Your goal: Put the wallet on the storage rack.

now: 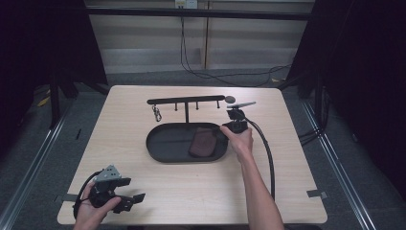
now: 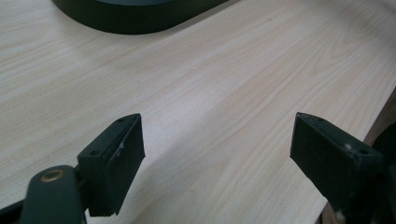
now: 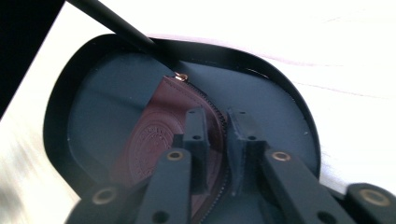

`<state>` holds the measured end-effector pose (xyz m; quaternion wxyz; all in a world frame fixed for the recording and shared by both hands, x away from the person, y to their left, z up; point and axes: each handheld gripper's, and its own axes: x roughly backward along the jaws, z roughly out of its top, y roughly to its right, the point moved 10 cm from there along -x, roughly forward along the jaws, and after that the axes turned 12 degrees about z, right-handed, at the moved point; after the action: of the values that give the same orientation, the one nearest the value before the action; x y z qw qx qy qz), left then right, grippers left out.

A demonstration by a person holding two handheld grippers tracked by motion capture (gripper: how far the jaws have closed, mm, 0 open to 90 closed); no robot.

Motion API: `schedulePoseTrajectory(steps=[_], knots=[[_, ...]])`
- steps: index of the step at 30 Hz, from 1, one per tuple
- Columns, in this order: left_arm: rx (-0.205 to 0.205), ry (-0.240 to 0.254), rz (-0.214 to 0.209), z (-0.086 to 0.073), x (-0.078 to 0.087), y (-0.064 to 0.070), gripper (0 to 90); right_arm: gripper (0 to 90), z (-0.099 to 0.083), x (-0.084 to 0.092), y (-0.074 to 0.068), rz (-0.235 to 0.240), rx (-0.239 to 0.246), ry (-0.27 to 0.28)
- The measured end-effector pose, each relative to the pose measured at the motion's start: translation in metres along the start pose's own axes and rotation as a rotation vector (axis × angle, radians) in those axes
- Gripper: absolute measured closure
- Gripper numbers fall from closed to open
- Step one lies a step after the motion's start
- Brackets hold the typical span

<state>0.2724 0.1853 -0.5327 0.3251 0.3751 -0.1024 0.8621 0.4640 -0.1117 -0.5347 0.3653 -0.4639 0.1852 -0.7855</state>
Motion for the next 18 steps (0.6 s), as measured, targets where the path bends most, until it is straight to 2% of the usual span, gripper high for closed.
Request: schedulePoseTrajectory(steps=[10, 18], knots=[[0.001, -0.001, 0.001, 0.000, 0.000, -0.001, 17.5, 64.9, 0.001, 0.002, 0.002, -0.007, 0.009, 0.042], [0.012, 0.001, -0.001, 0.001, 0.000, -0.001, 17.6, 50.2, 0.001, 0.016, 0.002, -0.017, 0.042, 0.077]])
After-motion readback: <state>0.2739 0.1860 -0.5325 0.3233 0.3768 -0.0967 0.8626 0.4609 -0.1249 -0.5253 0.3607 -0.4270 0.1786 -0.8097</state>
